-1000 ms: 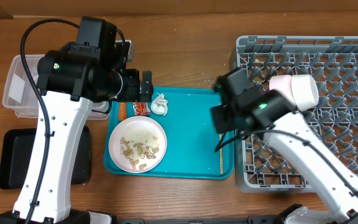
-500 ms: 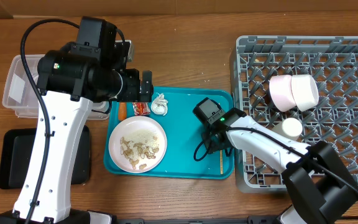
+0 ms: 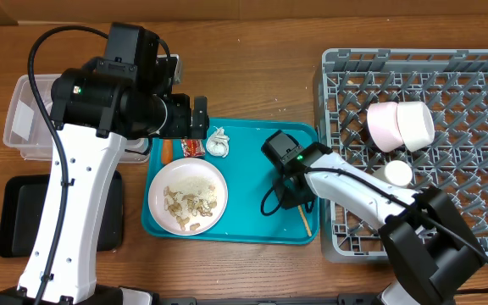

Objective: Sort waste into correct bins and load items into the dishwasher
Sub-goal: 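Carry the chopsticks into the grey rack and release them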

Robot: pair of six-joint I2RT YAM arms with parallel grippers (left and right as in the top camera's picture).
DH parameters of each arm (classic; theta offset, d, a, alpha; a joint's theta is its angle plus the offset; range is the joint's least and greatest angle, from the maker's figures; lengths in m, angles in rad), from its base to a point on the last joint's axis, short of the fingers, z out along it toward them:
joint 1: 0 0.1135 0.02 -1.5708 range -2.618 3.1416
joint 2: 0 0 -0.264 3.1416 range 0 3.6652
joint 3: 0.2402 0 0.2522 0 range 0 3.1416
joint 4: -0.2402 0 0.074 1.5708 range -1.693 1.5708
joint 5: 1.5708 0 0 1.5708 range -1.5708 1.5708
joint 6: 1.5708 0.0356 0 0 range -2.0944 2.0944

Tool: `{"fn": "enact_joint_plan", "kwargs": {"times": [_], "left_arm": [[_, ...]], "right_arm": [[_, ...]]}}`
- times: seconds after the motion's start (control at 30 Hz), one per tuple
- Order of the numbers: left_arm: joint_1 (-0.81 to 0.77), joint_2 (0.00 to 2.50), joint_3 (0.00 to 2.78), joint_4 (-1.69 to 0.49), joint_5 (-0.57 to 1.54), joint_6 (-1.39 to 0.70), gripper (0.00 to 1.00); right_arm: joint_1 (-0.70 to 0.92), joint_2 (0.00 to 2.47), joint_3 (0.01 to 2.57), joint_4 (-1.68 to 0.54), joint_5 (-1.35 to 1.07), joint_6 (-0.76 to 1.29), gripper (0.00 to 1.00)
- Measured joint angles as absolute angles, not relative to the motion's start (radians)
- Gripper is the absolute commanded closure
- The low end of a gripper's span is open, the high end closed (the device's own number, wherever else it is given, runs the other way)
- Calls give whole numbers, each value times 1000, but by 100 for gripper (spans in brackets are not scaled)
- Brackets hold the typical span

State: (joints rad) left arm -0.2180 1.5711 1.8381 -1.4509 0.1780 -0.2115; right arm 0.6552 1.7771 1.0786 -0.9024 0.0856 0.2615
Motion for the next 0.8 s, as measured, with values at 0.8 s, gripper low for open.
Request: {"fn": "enact_joint_plan", "kwargs": {"times": [0.8], "left_arm": [[-218, 1571, 1838, -1451, 178, -212, 0]], "right_arm": [[318, 1496, 1364, -1073, 273, 189, 96]]}}
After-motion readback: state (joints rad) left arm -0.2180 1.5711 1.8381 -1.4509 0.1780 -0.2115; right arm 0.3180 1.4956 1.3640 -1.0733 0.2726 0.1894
